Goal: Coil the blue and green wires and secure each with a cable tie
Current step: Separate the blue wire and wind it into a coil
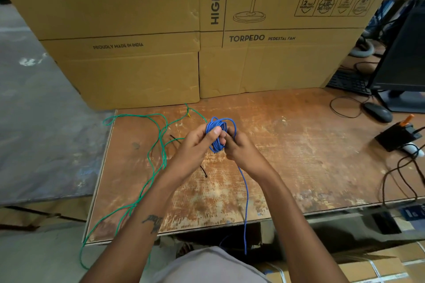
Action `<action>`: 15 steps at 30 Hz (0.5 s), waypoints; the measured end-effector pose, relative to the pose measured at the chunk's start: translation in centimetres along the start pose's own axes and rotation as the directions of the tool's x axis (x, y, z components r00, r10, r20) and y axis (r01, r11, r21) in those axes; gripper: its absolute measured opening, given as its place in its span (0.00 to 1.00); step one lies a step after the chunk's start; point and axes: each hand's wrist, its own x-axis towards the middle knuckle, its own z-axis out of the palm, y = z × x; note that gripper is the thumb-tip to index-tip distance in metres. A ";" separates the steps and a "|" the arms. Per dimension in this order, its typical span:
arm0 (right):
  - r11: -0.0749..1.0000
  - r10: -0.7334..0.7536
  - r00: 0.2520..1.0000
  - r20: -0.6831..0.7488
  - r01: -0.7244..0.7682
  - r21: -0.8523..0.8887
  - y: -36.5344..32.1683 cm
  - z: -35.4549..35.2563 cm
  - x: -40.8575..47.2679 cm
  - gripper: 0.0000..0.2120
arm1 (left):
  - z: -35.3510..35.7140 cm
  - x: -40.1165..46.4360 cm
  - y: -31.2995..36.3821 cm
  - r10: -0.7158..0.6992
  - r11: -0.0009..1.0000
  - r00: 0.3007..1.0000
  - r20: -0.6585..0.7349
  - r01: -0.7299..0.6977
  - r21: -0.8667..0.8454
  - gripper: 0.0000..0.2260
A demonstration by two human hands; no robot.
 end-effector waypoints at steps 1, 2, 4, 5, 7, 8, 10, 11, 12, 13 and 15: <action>0.999 0.016 0.999 0.034 -0.018 0.051 -0.2 0.1 0.0 0.15 | -0.2 -0.2 0.0 0.009 1.000 1.000 -0.009 -0.009 0.023 0.14; 0.997 0.020 0.998 0.058 -0.024 0.076 -0.3 0.1 -0.1 0.15 | -0.4 -0.3 0.0 0.020 0.998 1.000 -0.013 -0.019 0.063 0.15; 0.997 0.011 0.996 0.083 -0.018 0.075 -0.1 0.1 -0.2 0.14 | -0.7 -0.3 -0.1 0.045 0.969 0.999 -0.015 -0.040 0.243 0.16; 0.998 0.005 0.996 0.089 -0.011 0.069 0.0 0.1 -0.3 0.14 | -0.6 -0.4 -0.1 0.043 0.931 0.999 -0.032 -0.029 0.365 0.16; 0.995 0.018 0.996 0.083 -0.026 0.100 0.2 -0.1 -0.4 0.11 | 0.0 -0.5 0.1 0.057 0.835 0.991 -0.118 0.017 0.550 0.16; 0.989 0.037 0.997 0.073 -0.047 0.138 0.4 -0.1 -0.4 0.11 | 0.3 -0.6 0.1 0.060 0.813 0.987 -0.146 0.037 0.582 0.15; 0.961 0.096 0.993 0.065 -0.109 0.255 0.6 -0.2 -0.6 0.13 | 0.6 -0.3 0.1 0.036 0.810 0.986 -0.164 0.067 0.582 0.13; 0.935 0.122 0.990 0.072 -0.139 0.327 0.7 -0.2 -0.7 0.13 | 0.5 0.1 0.1 0.018 0.829 0.989 -0.149 0.068 0.554 0.13; 0.900 0.136 0.987 0.087 -0.160 0.405 0.8 -0.2 -0.8 0.13 | 0.3 0.4 0.2 -0.003 0.869 0.993 -0.116 0.060 0.491 0.14; 0.865 0.136 0.986 0.101 -0.168 0.473 1.1 -0.2 -0.9 0.13 | 0.2 0.6 0.1 -0.012 0.917 0.997 -0.070 0.039 0.398 0.15; 0.809 0.096 0.985 0.146 -0.162 0.564 1.5 0.0 -1.0 0.17 | 0.1 0.8 0.4 -0.034 0.988 0.999 0.012 0.031 0.149 0.15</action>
